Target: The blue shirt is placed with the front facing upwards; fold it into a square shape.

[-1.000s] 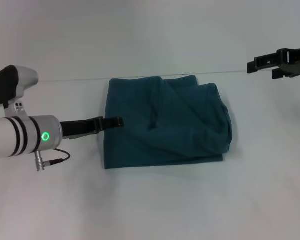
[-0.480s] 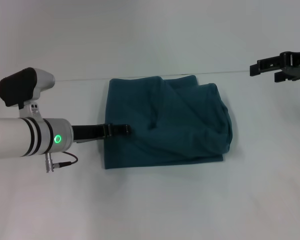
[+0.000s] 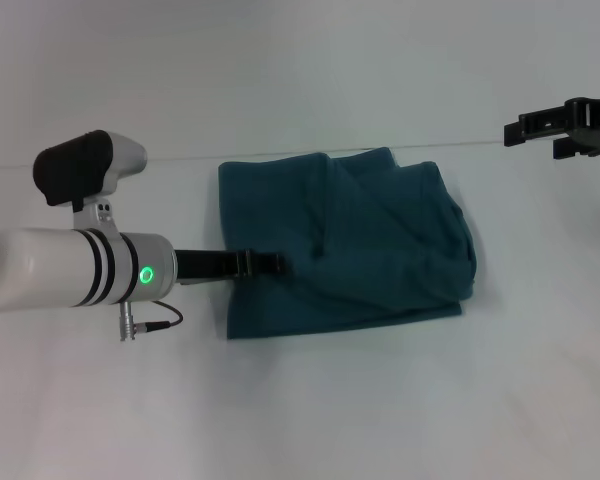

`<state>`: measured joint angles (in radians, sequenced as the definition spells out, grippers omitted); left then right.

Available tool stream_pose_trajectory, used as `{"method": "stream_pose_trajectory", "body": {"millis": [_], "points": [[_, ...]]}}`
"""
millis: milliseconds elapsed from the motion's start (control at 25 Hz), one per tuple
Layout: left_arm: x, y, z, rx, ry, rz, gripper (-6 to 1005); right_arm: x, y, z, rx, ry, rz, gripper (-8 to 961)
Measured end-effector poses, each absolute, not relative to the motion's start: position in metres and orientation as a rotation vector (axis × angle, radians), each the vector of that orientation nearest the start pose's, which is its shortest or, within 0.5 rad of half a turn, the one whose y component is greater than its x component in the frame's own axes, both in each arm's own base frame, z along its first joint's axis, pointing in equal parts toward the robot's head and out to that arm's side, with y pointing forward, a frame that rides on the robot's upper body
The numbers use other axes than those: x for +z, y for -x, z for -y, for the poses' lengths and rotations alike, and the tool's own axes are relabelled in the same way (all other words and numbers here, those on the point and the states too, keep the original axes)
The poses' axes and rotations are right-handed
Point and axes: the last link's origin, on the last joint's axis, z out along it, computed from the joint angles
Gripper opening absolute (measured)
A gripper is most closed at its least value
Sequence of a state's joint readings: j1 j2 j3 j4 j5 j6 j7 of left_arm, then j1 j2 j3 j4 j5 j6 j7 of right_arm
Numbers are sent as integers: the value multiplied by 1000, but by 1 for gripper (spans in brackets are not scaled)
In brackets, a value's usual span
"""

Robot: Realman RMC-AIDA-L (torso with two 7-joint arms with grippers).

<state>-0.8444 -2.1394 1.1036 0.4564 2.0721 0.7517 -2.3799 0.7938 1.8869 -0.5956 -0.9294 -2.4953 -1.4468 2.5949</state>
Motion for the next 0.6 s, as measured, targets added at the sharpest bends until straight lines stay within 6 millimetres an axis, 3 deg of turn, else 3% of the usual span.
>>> {"method": "stream_pose_trajectory", "body": {"millis": [40, 160, 360, 600], "points": [[-88, 206, -422, -356, 2212, 1497, 908, 135, -236, -433, 306, 2079, -1538, 937], [-89, 205, -421, -358, 2220, 1493, 696, 136, -236, -432, 319, 2078, -1539, 937], [-90, 202, -422, -354, 2231, 1487, 446, 137, -236, -432, 328, 2078, -1537, 936], [-88, 197, -420, -364, 2267, 1477, 331, 139, -236, -432, 342, 2072, -1540, 936]]}}
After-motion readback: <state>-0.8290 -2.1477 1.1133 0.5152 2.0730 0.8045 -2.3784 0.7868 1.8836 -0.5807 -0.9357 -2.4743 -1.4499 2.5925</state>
